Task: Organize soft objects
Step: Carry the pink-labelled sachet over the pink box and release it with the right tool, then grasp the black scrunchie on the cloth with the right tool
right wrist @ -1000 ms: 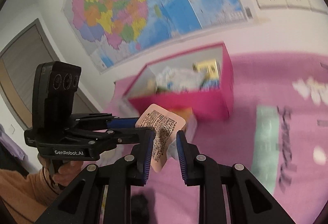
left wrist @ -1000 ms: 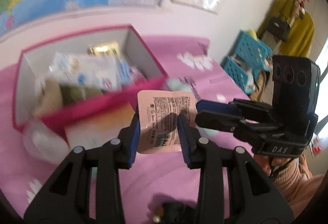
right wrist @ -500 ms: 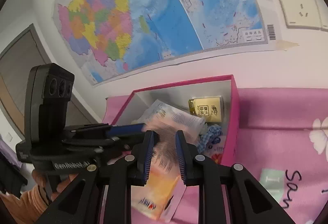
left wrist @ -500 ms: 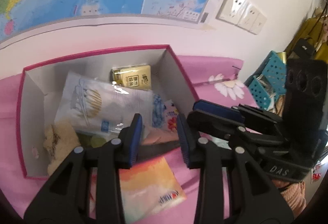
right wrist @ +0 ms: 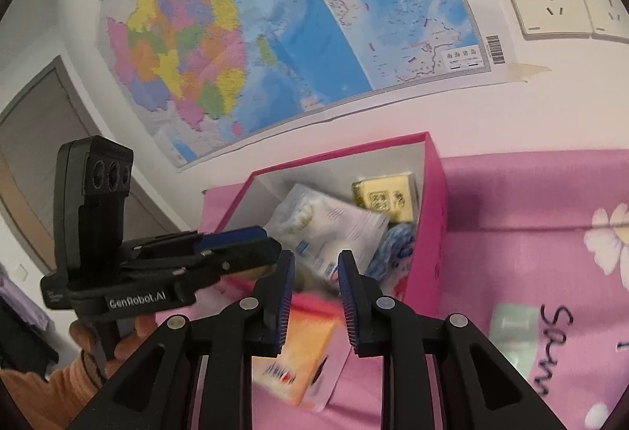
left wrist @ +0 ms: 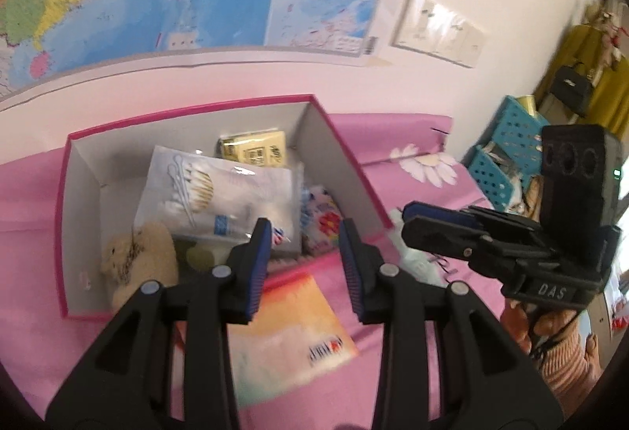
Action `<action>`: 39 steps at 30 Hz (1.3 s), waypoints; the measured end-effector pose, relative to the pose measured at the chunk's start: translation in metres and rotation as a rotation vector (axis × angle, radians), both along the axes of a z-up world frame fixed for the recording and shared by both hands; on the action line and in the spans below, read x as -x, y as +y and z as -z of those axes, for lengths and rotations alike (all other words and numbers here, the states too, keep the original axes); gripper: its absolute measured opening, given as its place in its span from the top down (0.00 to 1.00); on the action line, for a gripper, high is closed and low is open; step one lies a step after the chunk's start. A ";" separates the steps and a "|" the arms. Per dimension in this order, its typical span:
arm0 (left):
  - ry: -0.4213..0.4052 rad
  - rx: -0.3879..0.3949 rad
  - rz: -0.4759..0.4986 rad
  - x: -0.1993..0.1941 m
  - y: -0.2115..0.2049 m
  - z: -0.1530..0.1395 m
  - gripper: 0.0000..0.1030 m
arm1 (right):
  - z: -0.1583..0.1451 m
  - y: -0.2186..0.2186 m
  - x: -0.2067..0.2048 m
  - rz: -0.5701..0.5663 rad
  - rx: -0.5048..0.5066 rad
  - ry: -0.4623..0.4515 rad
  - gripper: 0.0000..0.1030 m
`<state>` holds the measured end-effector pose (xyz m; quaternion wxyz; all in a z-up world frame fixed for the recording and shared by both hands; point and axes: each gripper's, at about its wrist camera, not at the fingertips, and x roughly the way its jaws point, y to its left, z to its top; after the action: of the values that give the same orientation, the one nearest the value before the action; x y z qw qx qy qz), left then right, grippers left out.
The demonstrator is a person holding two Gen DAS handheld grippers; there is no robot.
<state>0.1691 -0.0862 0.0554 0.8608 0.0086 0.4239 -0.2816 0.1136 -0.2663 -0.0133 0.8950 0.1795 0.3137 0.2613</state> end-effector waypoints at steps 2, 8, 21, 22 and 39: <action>-0.023 -0.004 0.012 0.015 0.005 -0.004 0.63 | -0.002 0.000 0.014 -0.020 -0.016 -0.009 0.77; -0.057 -0.005 0.073 0.067 0.021 -0.008 0.59 | -0.001 0.015 0.058 -0.102 -0.015 -0.024 0.68; 0.011 -0.016 0.014 0.141 0.063 0.042 0.59 | 0.053 0.062 0.129 -0.274 0.075 0.116 0.48; 0.027 -0.020 0.011 0.145 0.066 0.049 0.59 | 0.060 0.065 0.133 -0.285 0.083 0.142 0.48; 0.167 0.014 -0.002 0.169 0.088 0.088 0.59 | 0.110 0.102 0.156 -0.268 0.181 0.214 0.41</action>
<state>0.0005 0.0022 -0.0328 0.8227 -0.0214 0.4923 -0.2835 -0.0428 -0.1643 -0.1232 0.8263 0.0817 0.4506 0.3280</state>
